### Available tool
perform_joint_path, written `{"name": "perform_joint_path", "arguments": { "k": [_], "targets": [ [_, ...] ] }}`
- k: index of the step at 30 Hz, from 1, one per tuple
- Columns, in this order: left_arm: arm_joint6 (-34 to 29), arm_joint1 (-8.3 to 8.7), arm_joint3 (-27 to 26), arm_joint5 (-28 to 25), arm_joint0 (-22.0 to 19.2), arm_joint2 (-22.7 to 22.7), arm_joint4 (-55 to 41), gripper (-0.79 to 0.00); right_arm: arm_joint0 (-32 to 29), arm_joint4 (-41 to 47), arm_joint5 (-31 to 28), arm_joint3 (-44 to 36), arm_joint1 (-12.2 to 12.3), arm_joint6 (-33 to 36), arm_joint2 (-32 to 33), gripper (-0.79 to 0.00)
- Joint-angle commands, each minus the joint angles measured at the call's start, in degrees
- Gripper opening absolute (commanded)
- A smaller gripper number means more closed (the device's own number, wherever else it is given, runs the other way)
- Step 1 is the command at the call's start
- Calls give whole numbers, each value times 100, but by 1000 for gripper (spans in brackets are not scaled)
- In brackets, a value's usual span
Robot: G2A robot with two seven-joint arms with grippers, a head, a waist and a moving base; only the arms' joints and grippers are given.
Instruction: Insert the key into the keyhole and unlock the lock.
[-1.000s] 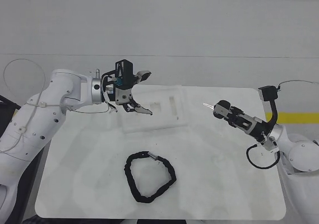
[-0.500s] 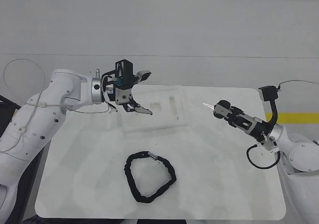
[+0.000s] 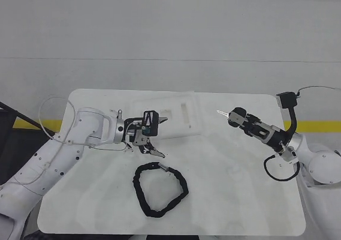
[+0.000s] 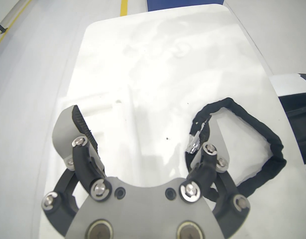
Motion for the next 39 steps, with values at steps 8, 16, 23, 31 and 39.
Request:
{"name": "perform_joint_path", "arguments": {
  "k": [8, 16, 23, 31, 39],
  "targets": [
    [636, 23, 209, -137, 501, 14, 868, 0, 0, 0, 0, 0, 0, 0, 0, -785],
    [1340, -6, 331, -68, 681, 139, 1931, 0, 0, 0, 0, 0, 0, 0, 0, -785],
    [1715, -114, 532, 37, 655, 377, 2617, 0, 0, 0, 0, 0, 0, 0, 0, -785],
    [2046, -174, 650, 133, 693, 538, 3155, 0, 0, 0, 0, 0, 0, 0, 0, -785],
    [2201, -187, 682, 309, 747, 510, 3388, -259, 0, 0, 0, 0, 0, 0, 0, -785]
  ]
}}
